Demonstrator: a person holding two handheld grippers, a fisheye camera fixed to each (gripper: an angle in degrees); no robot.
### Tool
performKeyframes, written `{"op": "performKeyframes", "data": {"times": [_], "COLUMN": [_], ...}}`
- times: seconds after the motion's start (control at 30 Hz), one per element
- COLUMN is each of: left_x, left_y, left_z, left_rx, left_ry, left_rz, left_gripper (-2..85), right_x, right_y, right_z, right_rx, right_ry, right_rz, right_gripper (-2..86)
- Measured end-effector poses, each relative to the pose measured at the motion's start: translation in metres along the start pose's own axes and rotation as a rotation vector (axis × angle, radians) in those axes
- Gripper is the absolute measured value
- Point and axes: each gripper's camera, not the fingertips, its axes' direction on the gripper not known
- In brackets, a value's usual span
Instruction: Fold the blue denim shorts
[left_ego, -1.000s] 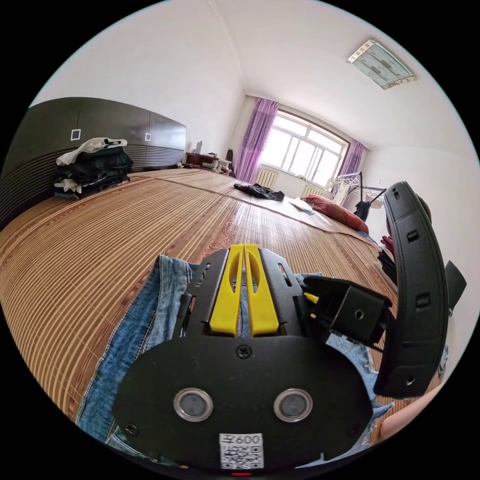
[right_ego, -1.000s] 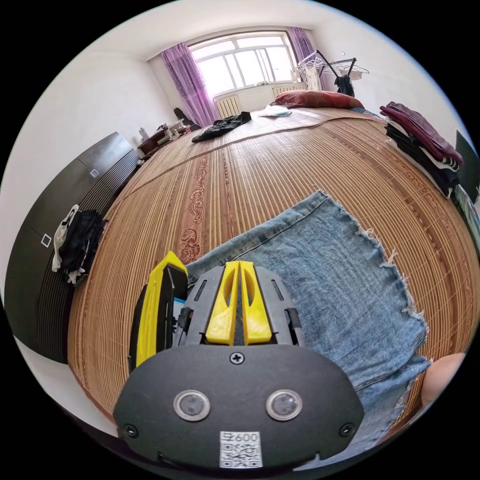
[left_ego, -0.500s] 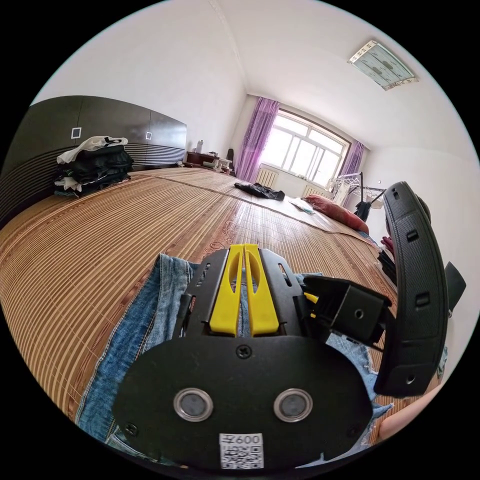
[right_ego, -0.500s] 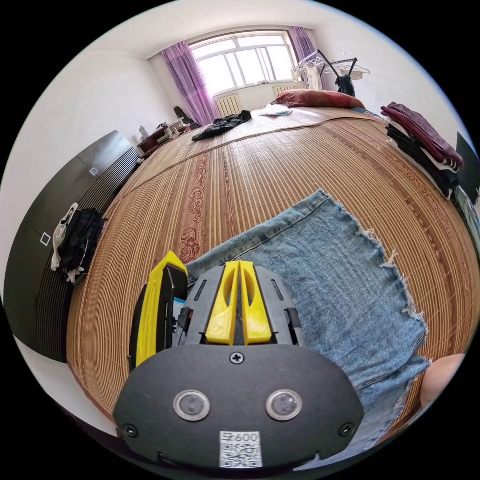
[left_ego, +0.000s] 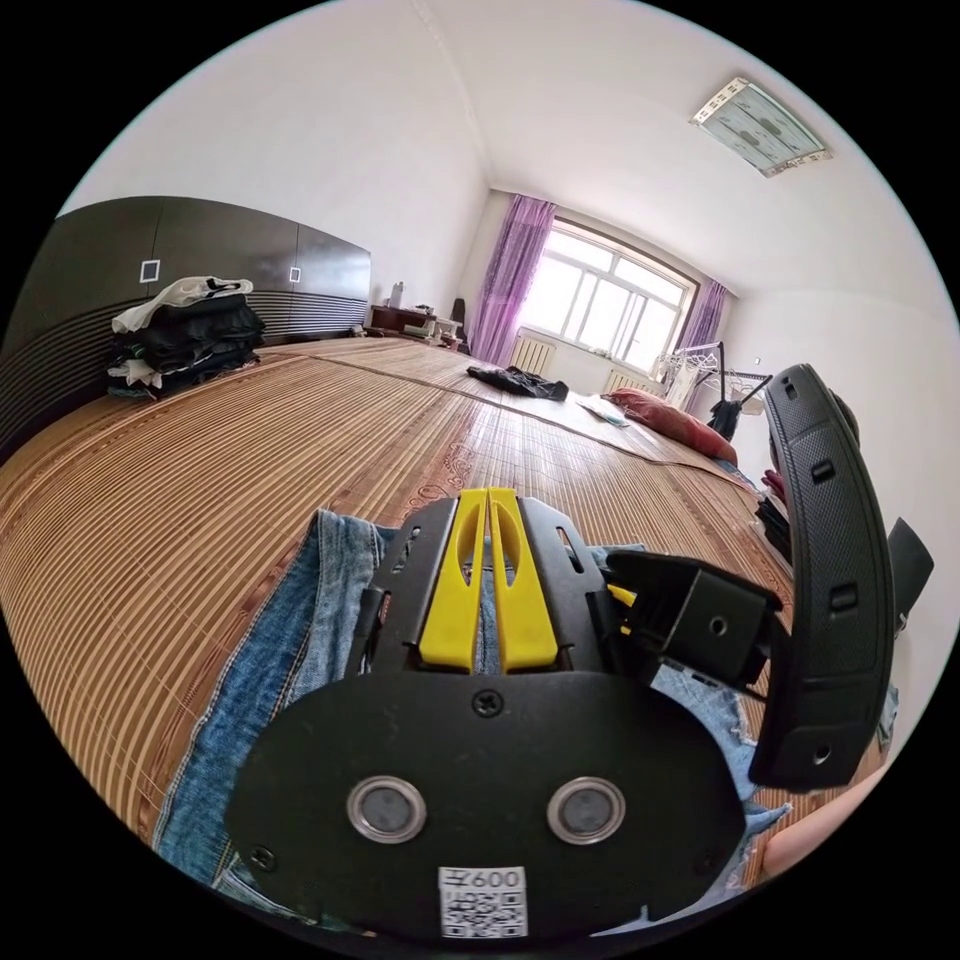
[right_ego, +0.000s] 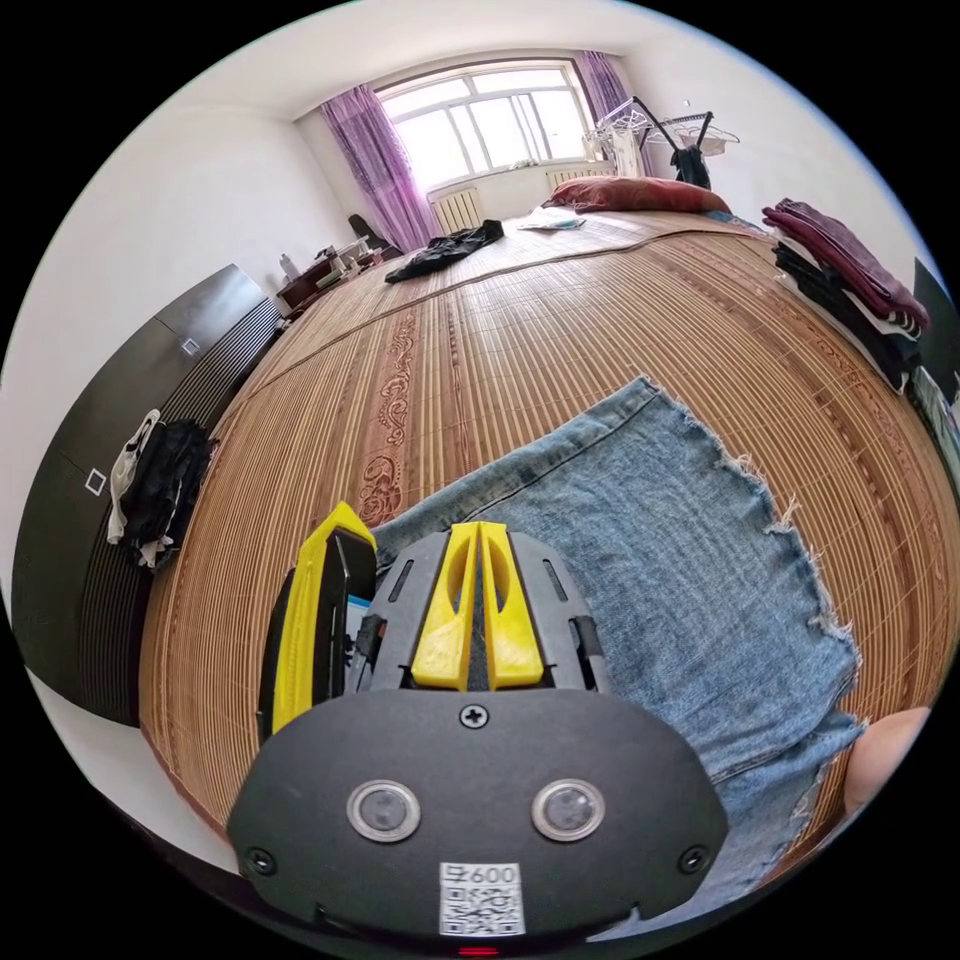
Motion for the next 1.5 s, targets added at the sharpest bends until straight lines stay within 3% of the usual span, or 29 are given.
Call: {"op": "performKeyframes", "data": {"times": [0.67,1.03,1.5], "left_x": [-0.02,-0.046,-0.059], "left_y": [0.012,0.036,0.057], "left_z": [-0.006,-0.066,-0.054], "left_rx": [0.012,0.27,0.184], "left_ry": [0.005,-0.015,0.003], "left_rz": [-0.03,-0.123,-0.136], "left_gripper": [0.1,0.1,0.0], "right_x": [-0.029,-0.06,-0.045], "right_y": [0.018,0.054,0.051], "right_z": [0.01,-0.033,-0.008], "right_rx": [0.008,0.206,0.146], "right_ry": [-0.003,-0.095,-0.048], "right_rz": [-0.041,-0.207,-0.179], "right_gripper": [-0.8,-0.9,-0.8]}}
